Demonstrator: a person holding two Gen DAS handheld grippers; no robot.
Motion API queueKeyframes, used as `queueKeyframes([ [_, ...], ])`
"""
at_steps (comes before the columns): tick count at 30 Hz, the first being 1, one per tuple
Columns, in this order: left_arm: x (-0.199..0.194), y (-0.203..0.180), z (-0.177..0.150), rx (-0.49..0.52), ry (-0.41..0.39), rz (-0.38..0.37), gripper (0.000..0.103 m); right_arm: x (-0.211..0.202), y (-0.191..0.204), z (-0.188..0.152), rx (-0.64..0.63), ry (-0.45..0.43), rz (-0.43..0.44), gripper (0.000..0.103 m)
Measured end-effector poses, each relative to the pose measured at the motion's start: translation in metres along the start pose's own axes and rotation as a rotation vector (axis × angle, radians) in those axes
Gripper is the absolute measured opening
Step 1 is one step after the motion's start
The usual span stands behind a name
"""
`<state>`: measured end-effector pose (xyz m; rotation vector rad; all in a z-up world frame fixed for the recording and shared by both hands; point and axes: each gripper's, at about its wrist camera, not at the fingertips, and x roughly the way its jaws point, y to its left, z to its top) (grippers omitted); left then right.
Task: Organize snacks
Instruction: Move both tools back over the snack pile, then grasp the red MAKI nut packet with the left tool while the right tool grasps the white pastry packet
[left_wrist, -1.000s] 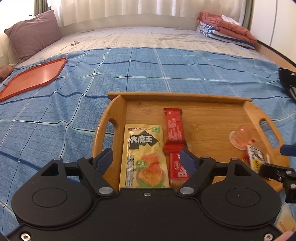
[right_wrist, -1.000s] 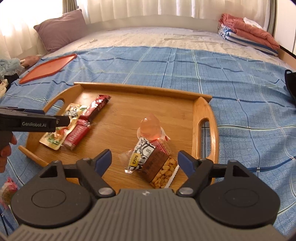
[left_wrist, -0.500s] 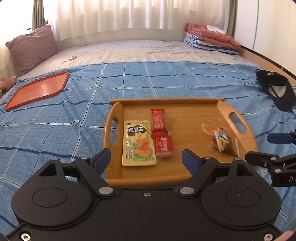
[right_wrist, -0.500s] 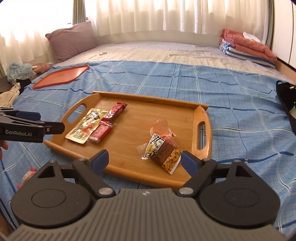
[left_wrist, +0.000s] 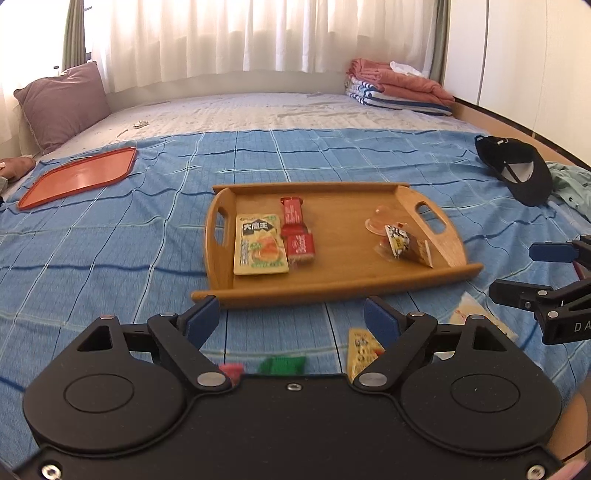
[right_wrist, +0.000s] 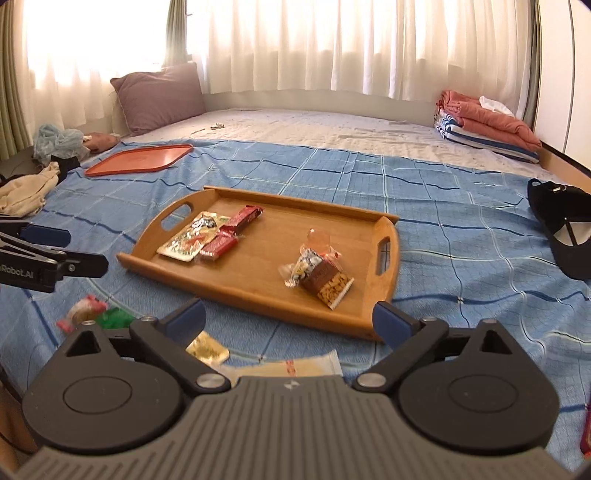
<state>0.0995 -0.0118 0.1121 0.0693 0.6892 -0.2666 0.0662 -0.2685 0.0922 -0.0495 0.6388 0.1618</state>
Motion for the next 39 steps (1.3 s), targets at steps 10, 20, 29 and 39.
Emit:
queueKeyframes([
  [10,-0.016,-0.019,-0.046,0.001,-0.021,-0.037,0.086,-0.014,-0.009,-0.042,0.005,-0.038,-0.018,0.103],
  [20,-0.015,-0.035,-0.077,0.044,-0.040,-0.084,0.087,-0.007,-0.010,-0.078,-0.032,-0.040,0.034,0.103],
  [29,-0.005,-0.062,-0.087,0.118,-0.035,-0.158,0.087,0.010,-0.008,-0.087,-0.024,-0.027,0.067,0.103],
  [39,0.015,-0.078,-0.085,0.094,-0.012,-0.197,0.068,0.004,-0.015,-0.089,-0.075,-0.029,0.042,0.103],
])
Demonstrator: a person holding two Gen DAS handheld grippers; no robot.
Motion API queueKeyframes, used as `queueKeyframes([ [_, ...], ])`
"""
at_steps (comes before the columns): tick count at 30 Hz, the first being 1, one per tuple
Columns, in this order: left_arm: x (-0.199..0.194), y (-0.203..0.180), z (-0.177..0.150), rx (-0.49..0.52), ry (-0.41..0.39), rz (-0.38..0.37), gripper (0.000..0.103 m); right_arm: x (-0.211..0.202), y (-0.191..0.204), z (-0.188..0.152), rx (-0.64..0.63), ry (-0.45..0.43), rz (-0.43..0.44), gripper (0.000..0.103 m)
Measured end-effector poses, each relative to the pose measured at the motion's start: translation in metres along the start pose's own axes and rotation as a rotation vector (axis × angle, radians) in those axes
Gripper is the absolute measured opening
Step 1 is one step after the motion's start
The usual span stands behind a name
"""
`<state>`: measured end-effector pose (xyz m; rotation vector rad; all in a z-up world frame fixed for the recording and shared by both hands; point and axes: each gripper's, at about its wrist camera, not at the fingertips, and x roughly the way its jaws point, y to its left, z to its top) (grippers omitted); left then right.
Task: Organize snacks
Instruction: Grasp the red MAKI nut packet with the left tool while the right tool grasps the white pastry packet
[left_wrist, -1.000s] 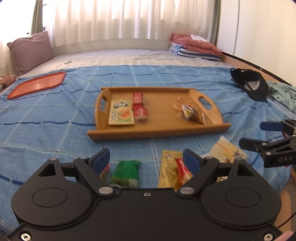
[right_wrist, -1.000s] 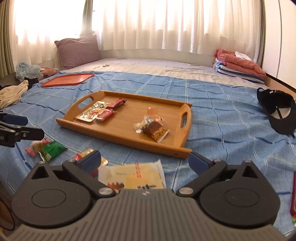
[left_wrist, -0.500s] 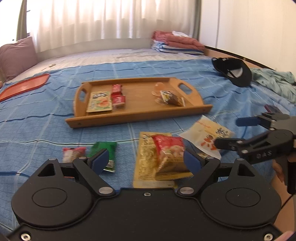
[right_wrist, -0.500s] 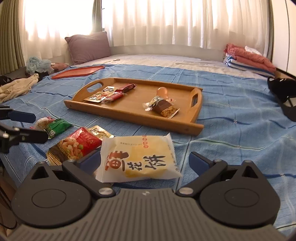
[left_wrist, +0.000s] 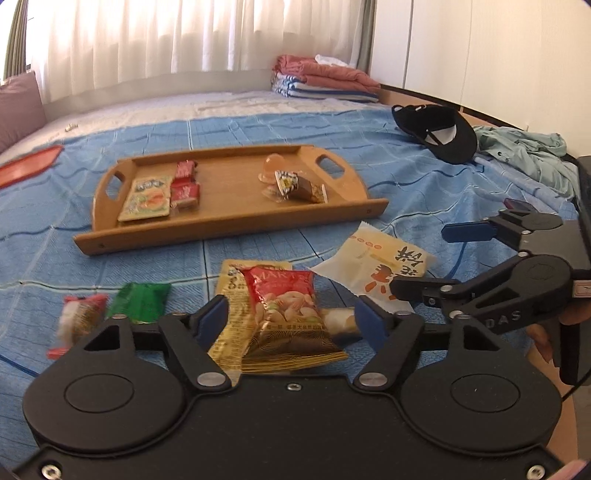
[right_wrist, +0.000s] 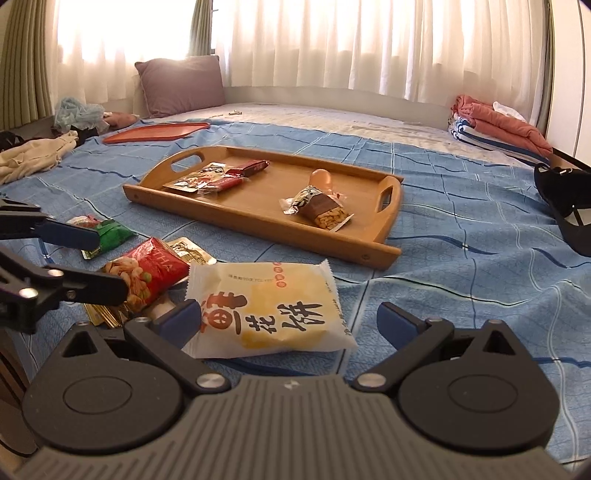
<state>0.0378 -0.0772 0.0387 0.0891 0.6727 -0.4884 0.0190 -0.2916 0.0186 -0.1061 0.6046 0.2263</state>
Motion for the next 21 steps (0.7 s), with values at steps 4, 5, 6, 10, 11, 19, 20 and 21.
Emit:
queueKeyframes([
  [4,0.014,0.001,-0.001,-0.037,0.031,-0.010,0.056,0.001,0.000,-0.002,-0.003,0.012,0.014,0.103],
  [5,0.017,0.001,-0.001,-0.044,0.038,-0.009,0.051,0.002,0.001,-0.003,-0.005,0.015,0.019,0.103],
  [6,0.019,0.001,-0.001,-0.051,0.040,-0.001,0.045,0.003,0.001,-0.004,-0.005,0.017,0.024,0.103],
  [10,0.019,0.006,0.004,-0.061,0.033,0.029,0.041,0.010,0.002,-0.003,0.000,0.025,0.050,0.103],
  [11,0.017,0.007,0.005,-0.050,0.024,0.040,0.041,0.012,0.002,-0.002,0.002,0.028,0.057,0.103],
  [19,0.002,0.020,0.019,-0.044,-0.028,0.067,0.041,0.037,-0.004,0.009,0.085,0.083,0.082,0.103],
  [20,0.002,0.021,0.019,-0.046,-0.033,0.075,0.041,0.040,-0.003,0.010,0.087,0.088,0.083,0.103],
  [21,0.002,0.023,0.020,-0.048,-0.035,0.080,0.041,0.042,-0.001,0.010,0.088,0.093,0.084,0.103],
])
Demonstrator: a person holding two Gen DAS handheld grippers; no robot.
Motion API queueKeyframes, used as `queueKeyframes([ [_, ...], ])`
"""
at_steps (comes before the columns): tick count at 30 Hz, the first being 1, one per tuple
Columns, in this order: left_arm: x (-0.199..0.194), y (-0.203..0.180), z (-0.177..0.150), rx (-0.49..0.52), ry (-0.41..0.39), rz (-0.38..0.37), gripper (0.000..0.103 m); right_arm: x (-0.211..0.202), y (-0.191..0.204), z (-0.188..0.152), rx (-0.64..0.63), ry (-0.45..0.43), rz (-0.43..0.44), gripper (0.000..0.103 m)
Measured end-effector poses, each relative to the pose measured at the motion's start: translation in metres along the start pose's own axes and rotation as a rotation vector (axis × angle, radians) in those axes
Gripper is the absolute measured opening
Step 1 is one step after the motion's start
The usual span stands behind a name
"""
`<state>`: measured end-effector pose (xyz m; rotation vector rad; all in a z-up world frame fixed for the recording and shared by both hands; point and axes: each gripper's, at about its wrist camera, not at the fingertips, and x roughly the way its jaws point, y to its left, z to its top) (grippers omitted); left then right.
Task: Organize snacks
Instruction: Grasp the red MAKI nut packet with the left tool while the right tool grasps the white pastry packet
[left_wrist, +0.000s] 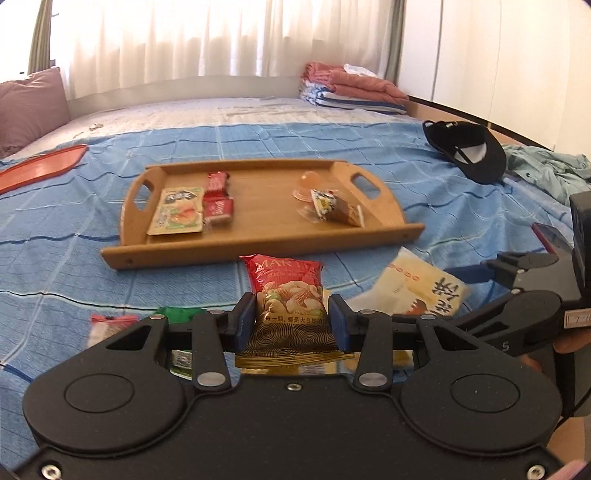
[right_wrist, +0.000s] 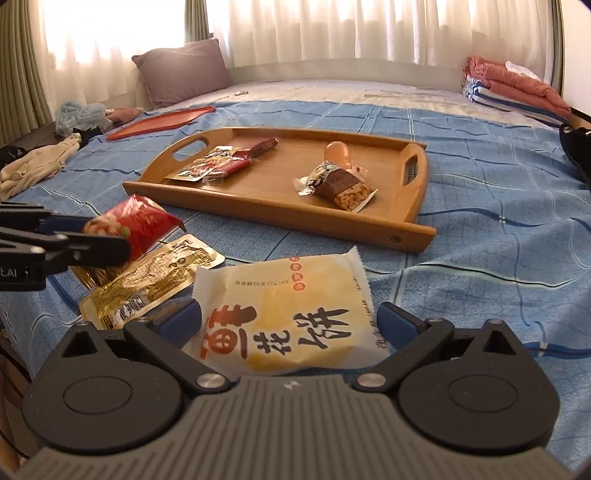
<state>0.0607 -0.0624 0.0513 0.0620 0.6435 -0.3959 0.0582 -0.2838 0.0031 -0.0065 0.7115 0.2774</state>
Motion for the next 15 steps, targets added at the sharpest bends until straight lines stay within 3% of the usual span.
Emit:
queueKeyframes([
  [12,0.002,0.021,0.001,-0.062,0.003,0.031,0.041,0.009,0.011,0.003,-0.058,0.050,-0.019,0.103],
  [15,0.002,0.024,0.001,-0.073,0.001,0.037,0.041,0.008,0.012,0.006,-0.051,0.057,-0.013,0.093],
])
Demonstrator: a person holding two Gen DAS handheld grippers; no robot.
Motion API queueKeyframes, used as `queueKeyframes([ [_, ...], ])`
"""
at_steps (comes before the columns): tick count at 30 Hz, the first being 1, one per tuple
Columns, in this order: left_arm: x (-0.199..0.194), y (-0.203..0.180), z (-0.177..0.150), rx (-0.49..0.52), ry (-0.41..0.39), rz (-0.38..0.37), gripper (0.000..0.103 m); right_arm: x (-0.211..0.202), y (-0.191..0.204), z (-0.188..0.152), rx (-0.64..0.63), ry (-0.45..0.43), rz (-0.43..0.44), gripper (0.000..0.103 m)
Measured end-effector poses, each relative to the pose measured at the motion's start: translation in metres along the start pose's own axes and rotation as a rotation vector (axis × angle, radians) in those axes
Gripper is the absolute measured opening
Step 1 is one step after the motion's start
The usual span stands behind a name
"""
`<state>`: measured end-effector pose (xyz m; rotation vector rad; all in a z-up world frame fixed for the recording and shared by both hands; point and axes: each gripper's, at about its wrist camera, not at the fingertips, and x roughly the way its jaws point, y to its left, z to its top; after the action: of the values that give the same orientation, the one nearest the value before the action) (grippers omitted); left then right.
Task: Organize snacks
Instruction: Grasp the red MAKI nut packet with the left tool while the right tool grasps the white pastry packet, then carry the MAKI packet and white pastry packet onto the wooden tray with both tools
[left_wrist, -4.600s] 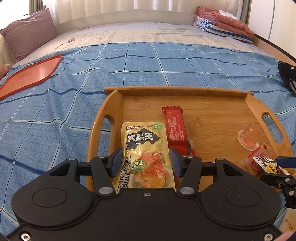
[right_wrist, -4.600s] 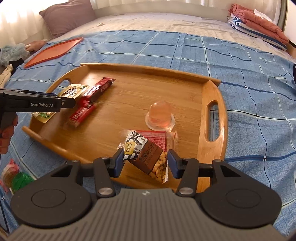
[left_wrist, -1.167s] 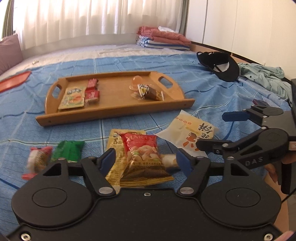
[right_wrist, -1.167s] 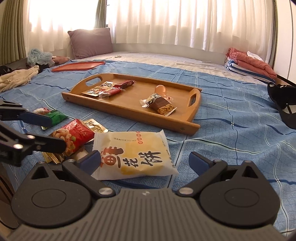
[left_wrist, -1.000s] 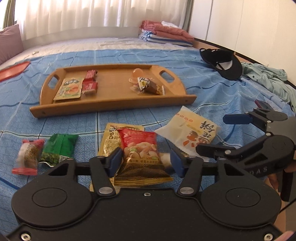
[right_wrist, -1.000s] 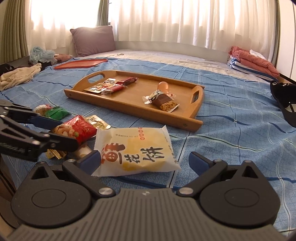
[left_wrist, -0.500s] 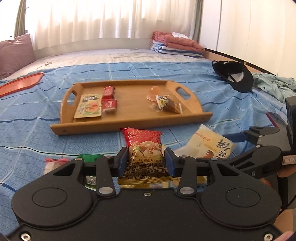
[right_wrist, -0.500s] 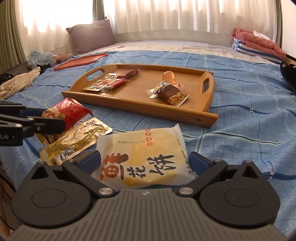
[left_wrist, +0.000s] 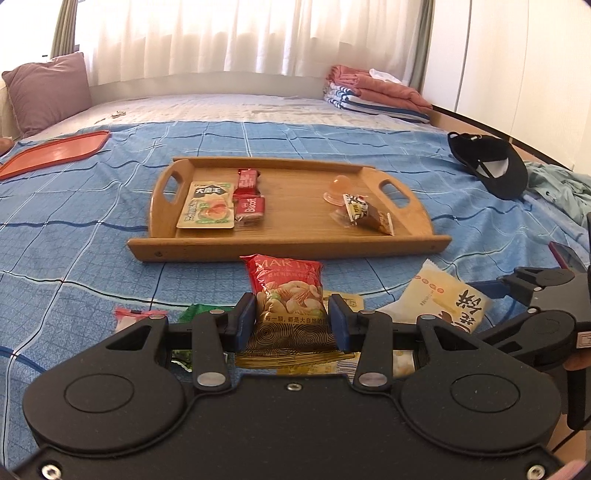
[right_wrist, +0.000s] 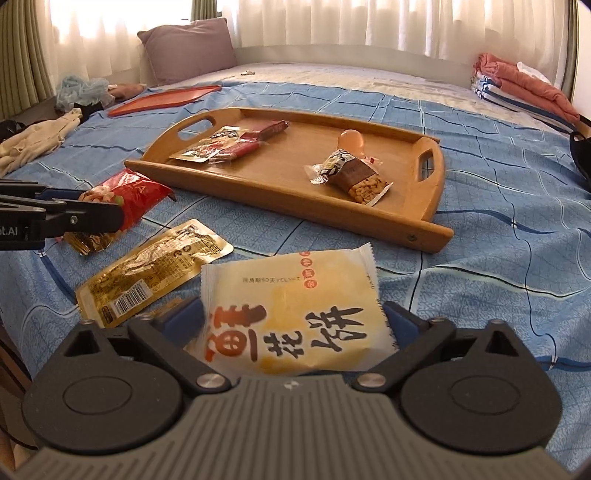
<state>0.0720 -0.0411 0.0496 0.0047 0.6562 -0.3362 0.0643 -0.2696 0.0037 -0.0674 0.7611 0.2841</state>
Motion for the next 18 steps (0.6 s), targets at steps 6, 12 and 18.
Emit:
queueKeyframes([
  [6,-0.002,0.005,0.003,-0.005,-0.012,0.010,0.041,-0.012,0.010,0.002,-0.032,-0.032,-0.024,0.079],
  [12,-0.002,0.014,0.016,-0.013,-0.037,0.024,0.041,-0.024,0.013,0.010,-0.026,-0.066,-0.034,0.078],
  [18,-0.003,0.025,0.041,-0.010,-0.064,0.034,0.041,-0.038,0.003,0.037,0.037,-0.127,-0.047,0.078],
])
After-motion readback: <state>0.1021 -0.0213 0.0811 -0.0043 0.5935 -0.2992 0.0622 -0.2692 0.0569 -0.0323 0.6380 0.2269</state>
